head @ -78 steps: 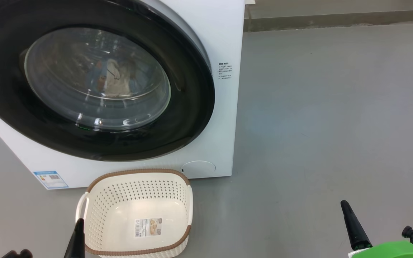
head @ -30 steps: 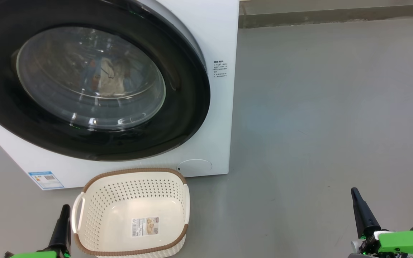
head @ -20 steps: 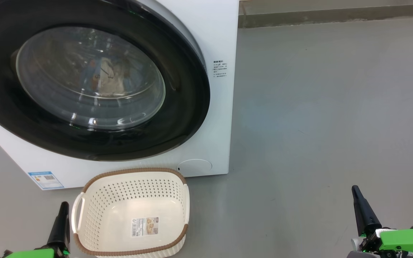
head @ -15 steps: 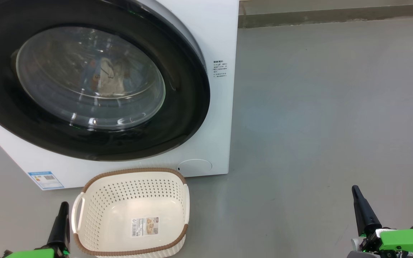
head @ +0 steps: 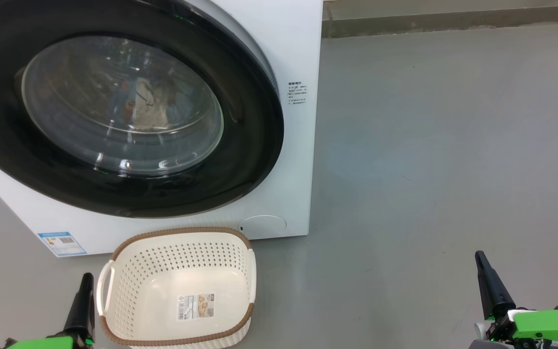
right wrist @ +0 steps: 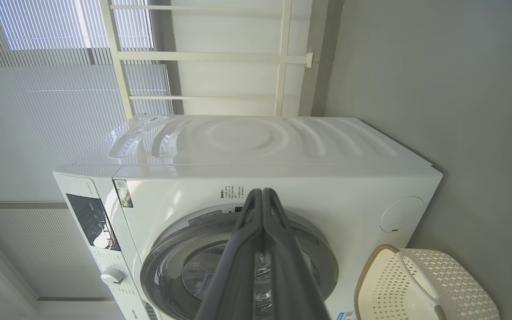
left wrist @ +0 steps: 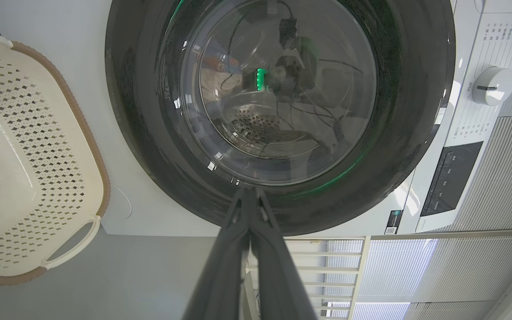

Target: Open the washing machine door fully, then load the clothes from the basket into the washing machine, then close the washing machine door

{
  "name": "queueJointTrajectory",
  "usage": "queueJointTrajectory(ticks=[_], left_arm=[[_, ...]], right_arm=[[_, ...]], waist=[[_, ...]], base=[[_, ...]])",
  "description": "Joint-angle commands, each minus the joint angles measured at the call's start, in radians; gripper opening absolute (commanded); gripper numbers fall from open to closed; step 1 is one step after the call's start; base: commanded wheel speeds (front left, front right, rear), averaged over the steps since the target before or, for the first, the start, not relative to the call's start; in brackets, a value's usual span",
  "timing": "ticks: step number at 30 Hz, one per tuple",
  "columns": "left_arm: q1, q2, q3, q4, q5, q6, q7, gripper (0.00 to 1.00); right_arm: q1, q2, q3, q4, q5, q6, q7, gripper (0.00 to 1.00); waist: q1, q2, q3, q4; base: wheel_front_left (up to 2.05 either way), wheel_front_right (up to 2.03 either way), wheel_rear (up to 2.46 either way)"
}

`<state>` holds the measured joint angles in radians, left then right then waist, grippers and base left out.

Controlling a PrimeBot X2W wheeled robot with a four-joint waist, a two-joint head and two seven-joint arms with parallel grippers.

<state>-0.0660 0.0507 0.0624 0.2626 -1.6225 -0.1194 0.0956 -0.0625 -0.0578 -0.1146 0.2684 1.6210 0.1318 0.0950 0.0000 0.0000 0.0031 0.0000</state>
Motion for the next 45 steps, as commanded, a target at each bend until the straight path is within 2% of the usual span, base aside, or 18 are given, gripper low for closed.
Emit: queueJointTrajectory(ticks=[1, 45], left_arm=[[-0.041, 0.012, 0.034, -0.018, 0.000, -0.011, 0.004, 0.00], [-0.041, 0.006, 0.043, -0.018, 0.007, -0.011, 0.011, 0.00]], right_arm=[[-0.044, -0.005, 0.018, -0.025, 0.002, -0.001, 0.005, 0.00], [-0.045, 0.001, 0.010, -0.024, -0.005, -0.001, 0.011, 0.00]], waist=[[0.0000, 0.0000, 0.000, 0.000], [0.0000, 0.0000, 0.000, 0.000]], base=[[0.00, 0.00, 0.00], [0.00, 0.00, 0.00]])
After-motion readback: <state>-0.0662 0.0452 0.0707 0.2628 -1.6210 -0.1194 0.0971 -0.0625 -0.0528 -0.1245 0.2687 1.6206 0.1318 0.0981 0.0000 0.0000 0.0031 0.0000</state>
